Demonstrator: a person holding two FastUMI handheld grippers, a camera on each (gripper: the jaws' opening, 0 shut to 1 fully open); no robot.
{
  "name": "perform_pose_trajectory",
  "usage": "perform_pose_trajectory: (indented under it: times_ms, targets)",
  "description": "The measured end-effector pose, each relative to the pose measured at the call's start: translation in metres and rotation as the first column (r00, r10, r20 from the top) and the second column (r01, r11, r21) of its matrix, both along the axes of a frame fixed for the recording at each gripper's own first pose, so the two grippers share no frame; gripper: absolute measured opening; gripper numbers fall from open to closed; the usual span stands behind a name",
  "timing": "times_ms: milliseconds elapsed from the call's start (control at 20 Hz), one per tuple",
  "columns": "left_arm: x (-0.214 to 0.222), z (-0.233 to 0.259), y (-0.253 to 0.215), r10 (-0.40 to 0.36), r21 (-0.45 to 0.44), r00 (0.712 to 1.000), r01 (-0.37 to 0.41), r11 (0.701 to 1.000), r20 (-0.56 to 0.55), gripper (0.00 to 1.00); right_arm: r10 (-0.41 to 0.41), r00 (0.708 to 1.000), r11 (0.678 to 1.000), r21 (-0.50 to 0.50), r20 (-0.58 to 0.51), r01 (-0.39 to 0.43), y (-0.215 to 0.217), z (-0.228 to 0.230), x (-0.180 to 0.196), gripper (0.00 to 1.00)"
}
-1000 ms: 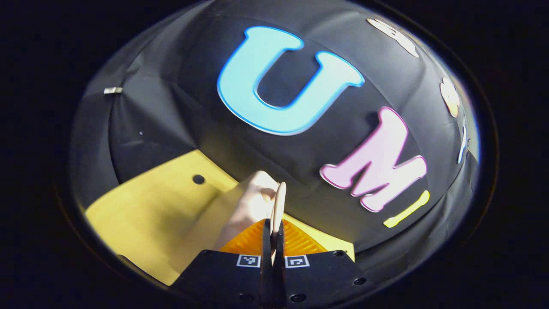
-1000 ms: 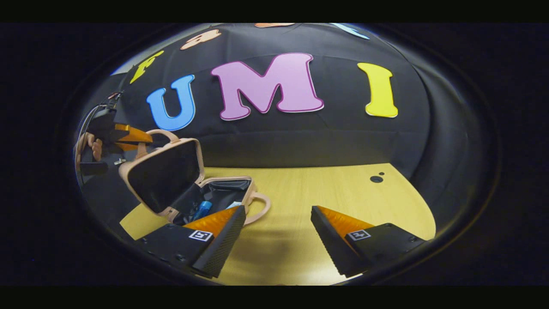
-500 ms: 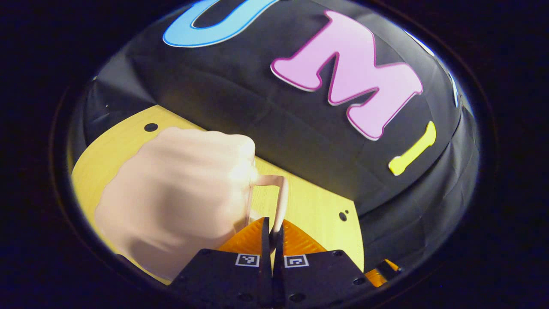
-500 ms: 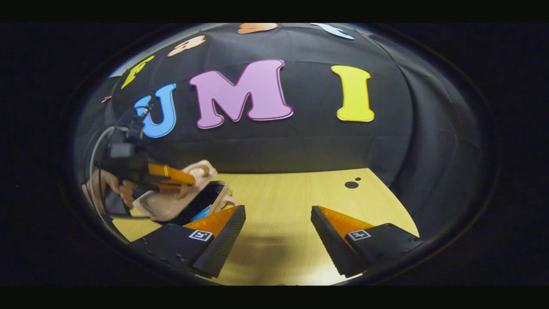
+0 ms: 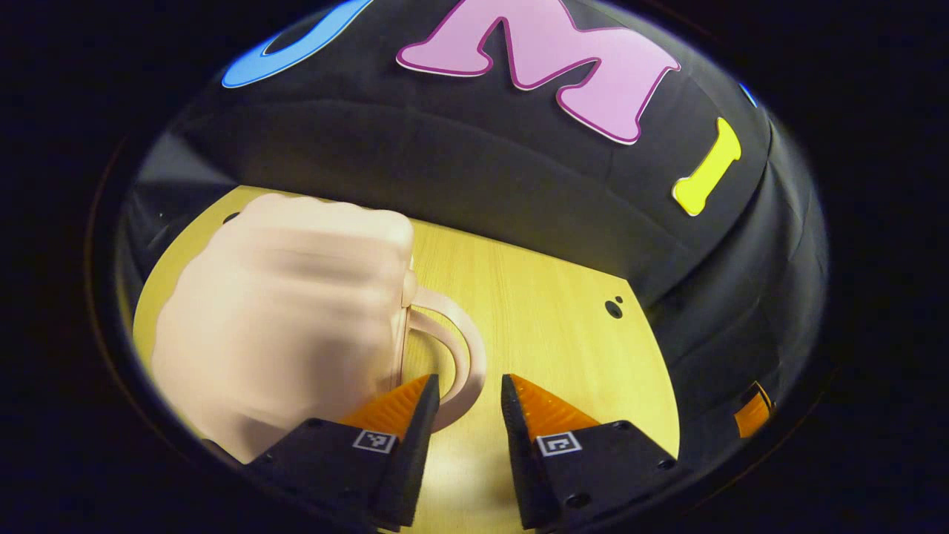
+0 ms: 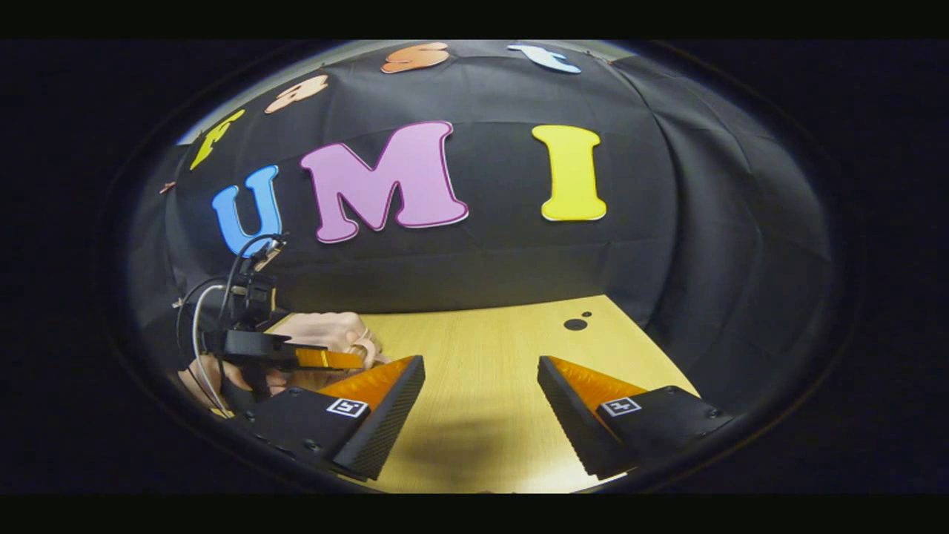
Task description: First open the suitcase, pack the skin care products into it, and then close the suitcase.
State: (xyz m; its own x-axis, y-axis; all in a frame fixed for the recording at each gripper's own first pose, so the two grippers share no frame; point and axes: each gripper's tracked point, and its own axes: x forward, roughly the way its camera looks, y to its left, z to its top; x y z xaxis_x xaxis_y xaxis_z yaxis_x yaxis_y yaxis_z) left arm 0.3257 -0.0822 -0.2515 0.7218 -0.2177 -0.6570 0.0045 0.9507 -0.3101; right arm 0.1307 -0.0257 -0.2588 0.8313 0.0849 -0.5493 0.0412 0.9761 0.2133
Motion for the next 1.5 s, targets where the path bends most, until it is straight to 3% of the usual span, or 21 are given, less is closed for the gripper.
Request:
perform_pose_trajectory:
  times_ms: [50, 100, 150, 200, 400, 600, 900, 1100, 1200, 1350, 1500]
  targets:
    - [-0.008, 0.015, 0.002, -0.010, 0.006, 0.999, 0.010, 1.000, 0.036, 0.60, -0.005, 1.000, 1.000, -0.008, 0.012, 0.005, -0.002, 0.009, -0.002, 0.97]
    - [-0.016, 0.035, 0.006, -0.018, 0.029, 0.996, 0.015, 0.999, 0.091, 0.74, -0.009, 1.000, 1.000, -0.016, 0.027, 0.009, -0.003, 0.019, -0.002, 0.97]
    - [-0.026, 0.059, 0.014, -0.030, 0.067, 0.988, 0.020, 0.998, 0.154, 0.74, -0.010, 0.999, 1.000, -0.024, 0.042, 0.011, -0.002, 0.030, -0.005, 0.97]
    - [-0.038, 0.086, 0.023, -0.046, 0.115, 0.974, 0.021, 0.993, 0.224, 0.95, -0.008, 0.998, 0.999, -0.031, 0.057, 0.010, -0.001, 0.042, -0.007, 0.97]
    - [-0.092, 0.193, 0.049, -0.131, 0.315, 0.865, -0.033, 0.948, 0.484, 0.95, -0.014, 0.991, 0.999, -0.037, 0.134, 0.019, 0.008, 0.096, -0.024, 0.97]
    - [-0.159, 0.249, 0.058, -0.125, 0.298, 0.805, -0.067, 0.952, 0.581, 0.96, 0.012, 0.973, 0.998, -0.061, 0.228, 0.002, 0.025, 0.149, -0.057, 0.97]
    - [-0.213, 0.280, 0.084, -0.094, 0.272, 0.763, -0.111, 0.956, 0.640, 0.96, 0.054, 0.957, 0.996, -0.087, 0.286, -0.030, 0.051, 0.179, -0.097, 0.96]
    - [-0.229, 0.292, 0.100, -0.083, 0.303, 0.746, -0.164, 0.939, 0.660, 0.96, 0.055, 0.952, 0.997, -0.062, 0.303, -0.037, 0.057, 0.185, -0.099, 0.97]
    - [-0.231, 0.294, 0.099, -0.075, 0.291, 0.734, -0.172, 0.941, 0.676, 0.96, 0.059, 0.934, 0.998, -0.057, 0.354, -0.041, 0.053, 0.194, -0.092, 0.97]
    - [-0.234, 0.287, 0.101, -0.020, 0.284, 0.756, -0.221, 0.933, 0.654, 0.96, 0.102, 0.931, 0.994, -0.065, 0.350, -0.085, 0.047, 0.190, -0.093, 0.97]
    - [-0.243, 0.290, 0.094, -0.027, 0.286, 0.755, -0.215, 0.934, 0.656, 0.96, 0.065, 0.923, 0.998, -0.047, 0.380, -0.051, 0.030, 0.198, -0.091, 0.96]
